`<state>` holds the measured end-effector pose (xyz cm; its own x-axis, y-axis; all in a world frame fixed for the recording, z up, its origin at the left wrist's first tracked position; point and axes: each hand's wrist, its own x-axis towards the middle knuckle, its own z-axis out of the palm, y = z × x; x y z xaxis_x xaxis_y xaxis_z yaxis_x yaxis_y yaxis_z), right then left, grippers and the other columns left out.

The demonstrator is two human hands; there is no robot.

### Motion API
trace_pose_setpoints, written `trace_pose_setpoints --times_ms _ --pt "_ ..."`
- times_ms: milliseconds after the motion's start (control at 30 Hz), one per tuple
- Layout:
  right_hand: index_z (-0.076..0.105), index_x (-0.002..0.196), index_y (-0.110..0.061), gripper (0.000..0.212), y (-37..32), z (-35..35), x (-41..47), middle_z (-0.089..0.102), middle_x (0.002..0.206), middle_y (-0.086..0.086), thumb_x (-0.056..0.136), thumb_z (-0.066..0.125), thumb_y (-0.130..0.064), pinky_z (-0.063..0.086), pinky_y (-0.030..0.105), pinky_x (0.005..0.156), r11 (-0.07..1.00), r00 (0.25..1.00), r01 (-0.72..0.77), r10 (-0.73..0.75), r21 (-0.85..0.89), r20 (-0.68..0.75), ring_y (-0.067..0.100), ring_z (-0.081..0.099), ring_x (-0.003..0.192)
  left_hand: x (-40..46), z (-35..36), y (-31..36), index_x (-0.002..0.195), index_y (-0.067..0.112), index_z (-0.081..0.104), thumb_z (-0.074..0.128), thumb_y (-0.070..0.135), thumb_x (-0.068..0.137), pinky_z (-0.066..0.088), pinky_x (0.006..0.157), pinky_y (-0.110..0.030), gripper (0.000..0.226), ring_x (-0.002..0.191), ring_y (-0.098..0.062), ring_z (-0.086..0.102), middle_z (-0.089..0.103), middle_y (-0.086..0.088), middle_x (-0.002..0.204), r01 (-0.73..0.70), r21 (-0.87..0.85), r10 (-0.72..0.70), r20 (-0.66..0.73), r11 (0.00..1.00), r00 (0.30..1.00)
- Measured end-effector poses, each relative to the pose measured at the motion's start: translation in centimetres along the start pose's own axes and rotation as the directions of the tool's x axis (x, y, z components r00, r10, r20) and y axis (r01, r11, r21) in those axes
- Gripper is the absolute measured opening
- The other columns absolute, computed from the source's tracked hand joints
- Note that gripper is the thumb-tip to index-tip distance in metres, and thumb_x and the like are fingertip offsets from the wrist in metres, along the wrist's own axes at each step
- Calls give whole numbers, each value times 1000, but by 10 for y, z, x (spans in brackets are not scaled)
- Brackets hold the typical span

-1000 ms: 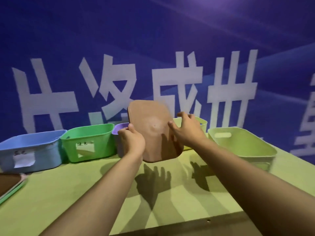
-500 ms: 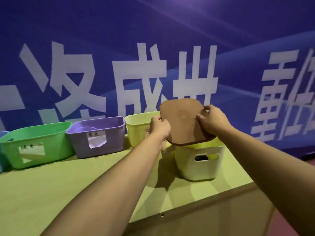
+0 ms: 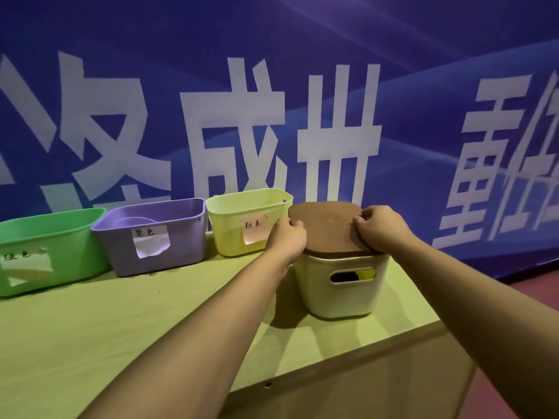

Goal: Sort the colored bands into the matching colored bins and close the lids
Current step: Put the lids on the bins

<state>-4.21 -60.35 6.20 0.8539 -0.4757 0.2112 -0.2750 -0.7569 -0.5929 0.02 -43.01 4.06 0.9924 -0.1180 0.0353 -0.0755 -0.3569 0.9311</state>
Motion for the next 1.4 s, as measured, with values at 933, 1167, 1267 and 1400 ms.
trace_pose_setpoints --times_ms 933,1167,1267,1400 --pt "28 160 -24 51 -18 19 47 25 168 3 112 26 -40 20 42 124 910 902 320 -208 -263 378 25 25 153 51 12 19 163 13 18 35 35 106 2 126 -35 64 159 -21 -4 2 -6 173 -251 559 110 274 790 955" --pt "31 160 -31 52 -13 18 52 30 166 2 110 30 -46 29 44 121 922 910 299 -198 -247 366 27 33 150 47 22 18 162 9 23 39 29 102 4 128 -37 66 159 -24 -2 8 -11 172 -204 491 106 221 847 970" --pt "31 159 -30 52 -14 18 51 31 165 3 110 30 -45 29 44 121 917 912 302 -199 -260 358 26 34 149 50 24 15 161 10 25 40 29 101 5 128 -38 65 159 -23 -1 9 -10 172 -191 447 113 195 874 974" --pt "44 153 -28 48 -14 16 46 51 151 5 108 36 -45 45 39 107 913 936 294 -214 -282 280 25 54 131 50 22 10 159 17 33 47 27 103 14 128 -42 59 157 -23 11 19 -5 170 -162 223 129 154 961 980"
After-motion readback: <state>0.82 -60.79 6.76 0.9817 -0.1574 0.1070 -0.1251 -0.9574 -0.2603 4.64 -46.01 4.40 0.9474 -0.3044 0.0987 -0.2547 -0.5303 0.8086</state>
